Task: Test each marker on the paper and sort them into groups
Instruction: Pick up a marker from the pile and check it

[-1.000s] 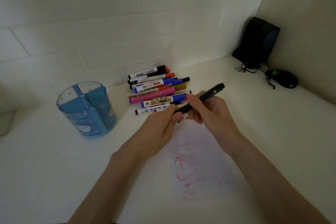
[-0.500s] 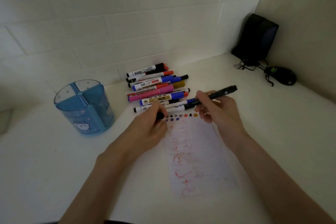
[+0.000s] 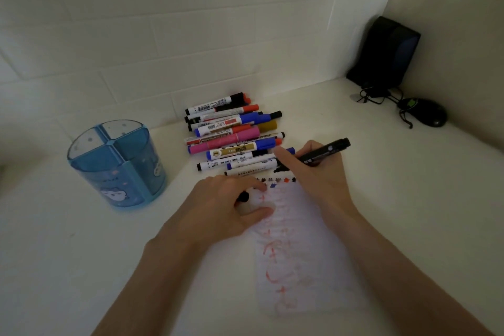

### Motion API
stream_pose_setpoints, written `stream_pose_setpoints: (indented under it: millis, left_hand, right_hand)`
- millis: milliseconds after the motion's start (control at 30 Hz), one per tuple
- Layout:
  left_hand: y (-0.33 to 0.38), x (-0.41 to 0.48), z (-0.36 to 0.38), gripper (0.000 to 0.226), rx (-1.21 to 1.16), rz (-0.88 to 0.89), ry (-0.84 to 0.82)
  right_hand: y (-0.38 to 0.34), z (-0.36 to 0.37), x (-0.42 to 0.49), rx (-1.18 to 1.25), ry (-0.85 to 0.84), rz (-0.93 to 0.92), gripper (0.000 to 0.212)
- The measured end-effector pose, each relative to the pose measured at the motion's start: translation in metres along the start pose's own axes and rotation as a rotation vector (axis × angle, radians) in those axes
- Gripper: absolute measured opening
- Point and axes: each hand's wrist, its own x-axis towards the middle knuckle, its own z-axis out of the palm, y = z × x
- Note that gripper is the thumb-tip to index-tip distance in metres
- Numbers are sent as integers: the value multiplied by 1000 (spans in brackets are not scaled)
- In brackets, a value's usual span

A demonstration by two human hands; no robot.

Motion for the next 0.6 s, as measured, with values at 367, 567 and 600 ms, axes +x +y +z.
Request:
stream_pose_setpoints:
  millis: [367, 567, 600]
  left_hand:
    - [2, -1, -1, 51, 9, 30, 2]
    - [2, -1, -1, 51, 31, 30, 11]
    - [2, -1, -1, 49, 33, 33, 12]
  right_hand:
    - [6, -1, 0, -73, 34, -13, 27]
    - [6, 0, -2, -65, 12, -30, 30]
    - [6, -1, -2, -78, 13, -32, 24]
